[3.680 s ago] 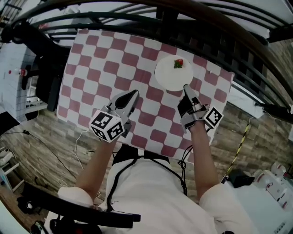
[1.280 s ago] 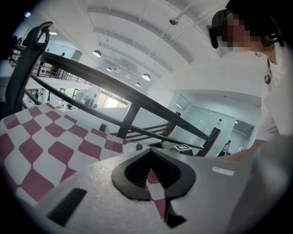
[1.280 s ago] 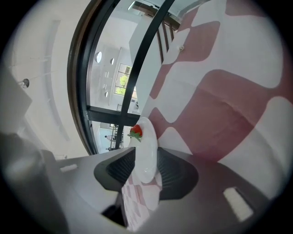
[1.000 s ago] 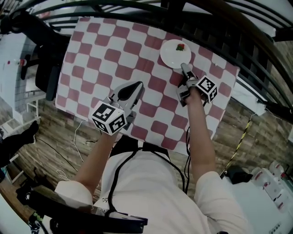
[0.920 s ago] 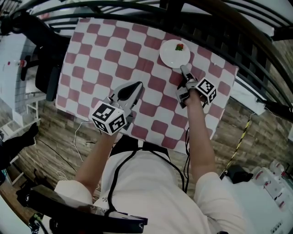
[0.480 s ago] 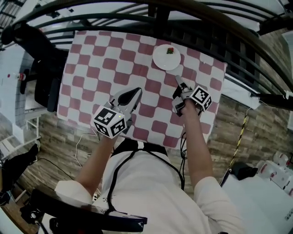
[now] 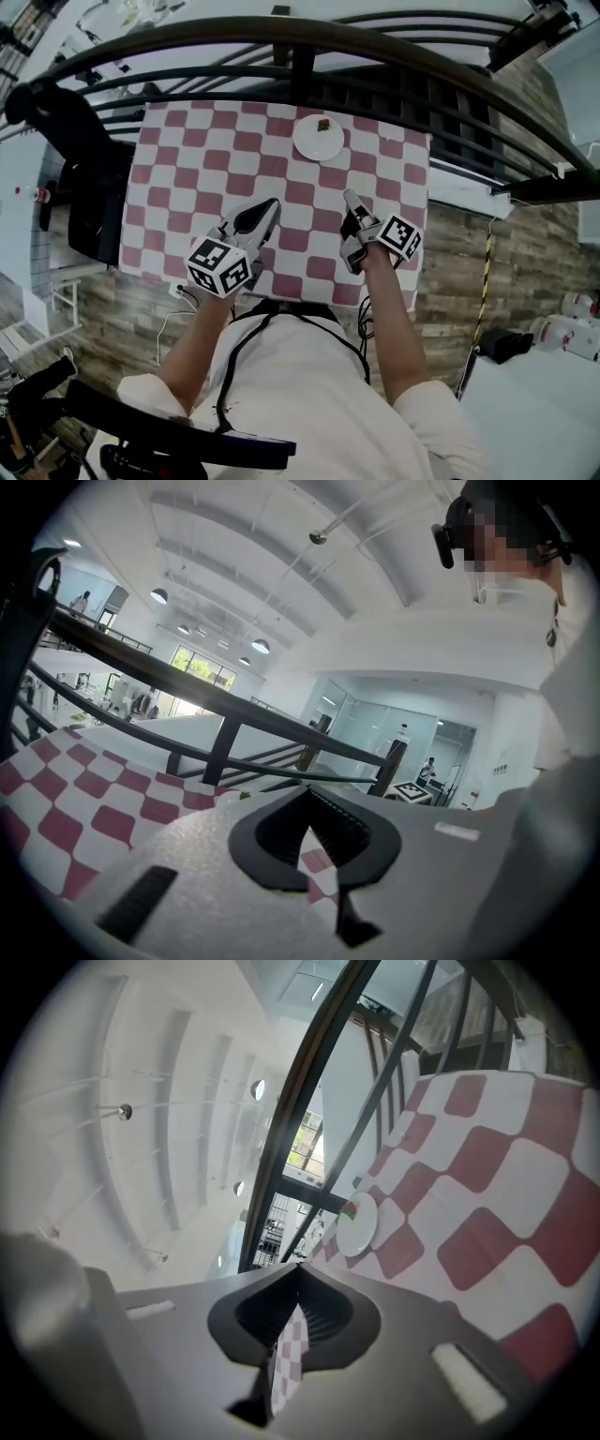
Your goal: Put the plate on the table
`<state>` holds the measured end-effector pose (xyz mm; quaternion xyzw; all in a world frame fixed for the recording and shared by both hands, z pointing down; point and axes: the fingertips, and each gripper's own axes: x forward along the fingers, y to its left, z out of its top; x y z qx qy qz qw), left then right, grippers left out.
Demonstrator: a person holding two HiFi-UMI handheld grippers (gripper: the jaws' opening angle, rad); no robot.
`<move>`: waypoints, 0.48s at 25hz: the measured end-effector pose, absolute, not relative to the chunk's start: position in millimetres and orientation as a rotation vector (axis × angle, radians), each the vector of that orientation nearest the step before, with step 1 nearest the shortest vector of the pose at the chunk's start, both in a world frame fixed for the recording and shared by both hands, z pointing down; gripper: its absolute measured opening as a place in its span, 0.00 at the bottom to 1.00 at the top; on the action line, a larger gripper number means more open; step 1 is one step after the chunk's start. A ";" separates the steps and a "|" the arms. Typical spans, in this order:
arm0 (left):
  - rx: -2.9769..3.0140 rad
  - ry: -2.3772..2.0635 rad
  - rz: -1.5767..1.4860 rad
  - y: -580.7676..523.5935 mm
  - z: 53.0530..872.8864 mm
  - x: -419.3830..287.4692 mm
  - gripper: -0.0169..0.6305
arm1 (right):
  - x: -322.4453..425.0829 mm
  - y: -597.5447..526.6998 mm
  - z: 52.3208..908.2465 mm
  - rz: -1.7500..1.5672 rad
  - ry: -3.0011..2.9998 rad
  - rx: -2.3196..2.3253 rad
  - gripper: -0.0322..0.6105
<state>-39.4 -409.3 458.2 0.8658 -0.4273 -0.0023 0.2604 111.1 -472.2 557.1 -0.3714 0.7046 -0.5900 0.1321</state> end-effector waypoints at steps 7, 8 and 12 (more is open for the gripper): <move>2.382 -1.127 -0.018 -388.5 439.5 -44.9 0.04 | 102.3 -422.4 500.6 -1.620 2.016 -0.958 0.06; 2.388 -1.124 -0.019 -385.1 436.5 -45.7 0.04 | 100.8 -415.2 490.3 -1.604 2.011 -0.936 0.06; 2.409 -1.118 -0.030 -374.7 425.3 -50.5 0.04 | 100.5 -392.0 458.6 -1.538 2.012 -0.898 0.06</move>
